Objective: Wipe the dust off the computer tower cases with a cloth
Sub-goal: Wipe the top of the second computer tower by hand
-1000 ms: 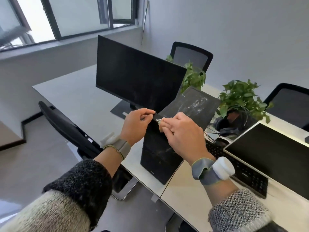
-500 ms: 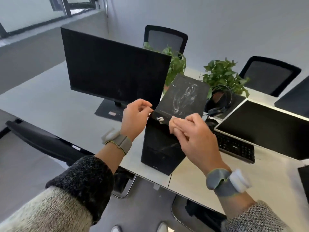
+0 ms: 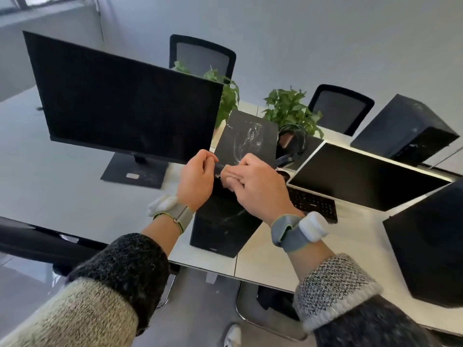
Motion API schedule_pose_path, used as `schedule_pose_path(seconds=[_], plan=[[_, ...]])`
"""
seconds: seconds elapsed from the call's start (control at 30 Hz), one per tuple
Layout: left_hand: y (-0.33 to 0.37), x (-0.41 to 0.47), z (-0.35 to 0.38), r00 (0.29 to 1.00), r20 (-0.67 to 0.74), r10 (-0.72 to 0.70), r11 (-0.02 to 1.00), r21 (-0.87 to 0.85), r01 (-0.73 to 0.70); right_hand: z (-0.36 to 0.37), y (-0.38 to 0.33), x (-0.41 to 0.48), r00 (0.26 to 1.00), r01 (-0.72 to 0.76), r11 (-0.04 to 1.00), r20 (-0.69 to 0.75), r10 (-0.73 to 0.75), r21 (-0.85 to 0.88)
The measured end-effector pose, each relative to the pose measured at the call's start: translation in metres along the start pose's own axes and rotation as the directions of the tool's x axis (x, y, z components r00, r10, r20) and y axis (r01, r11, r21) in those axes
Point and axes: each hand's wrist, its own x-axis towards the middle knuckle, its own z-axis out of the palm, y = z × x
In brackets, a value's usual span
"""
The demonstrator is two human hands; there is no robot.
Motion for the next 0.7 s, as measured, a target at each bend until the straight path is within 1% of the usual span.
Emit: schedule_pose_path(seconds=[0.07,0.13,0.17,0.23,0.27,0.33,0.43,0.5,0.57,0.63,0.7], plan=[[-0.003,0.003,-0.004,1.000,0.028,-0.005,1.000,-0.028,0.006,0.005,-0.011,0.017,0.998,0.050,0.998,0.029,-0.049,-0.029],[-0.006,0.004,-0.007,0.998,0.052,-0.022,0.999,-0.047,0.024,0.004,-0.011,0.023,0.995,0.079,0.997,0.057,-0.078,-0.015],[-0.005,0.005,-0.007,0.998,0.056,-0.025,0.999,-0.034,0.027,0.003,-0.007,0.022,0.994,0.088,0.996,0.070,-0.088,0.005],[-0.001,0.005,-0.004,0.999,0.036,-0.017,0.999,0.047,0.016,-0.003,0.011,0.013,0.991,0.103,0.991,0.081,-0.110,0.080],[0.002,0.005,-0.003,1.000,0.012,-0.029,0.996,0.085,0.027,-0.006,0.022,0.006,0.991,0.101,0.988,0.081,-0.110,0.116],[0.011,0.007,0.003,0.994,-0.052,-0.094,0.988,0.119,0.100,-0.012,0.048,-0.009,0.992,0.086,0.981,0.081,-0.101,0.176],[0.022,0.012,0.014,0.961,-0.143,-0.236,0.966,0.070,0.248,-0.018,0.079,-0.026,0.989,0.080,0.957,0.098,-0.111,0.277],[0.029,0.015,0.026,0.930,-0.208,-0.304,0.946,0.046,0.320,-0.020,0.094,-0.030,0.985,0.093,0.934,0.106,-0.138,0.344],[0.035,0.017,0.036,0.901,-0.274,-0.336,0.926,0.079,0.369,-0.022,0.112,-0.029,0.979,0.105,0.917,0.121,-0.163,0.385],[0.038,0.019,0.040,0.881,-0.331,-0.339,0.897,0.171,0.409,-0.025,0.135,-0.026,0.969,0.129,0.915,0.147,-0.198,0.383],[0.038,0.021,0.035,0.866,-0.370,-0.335,0.867,0.239,0.437,-0.030,0.157,-0.020,0.966,0.153,0.918,0.142,-0.218,0.366]])
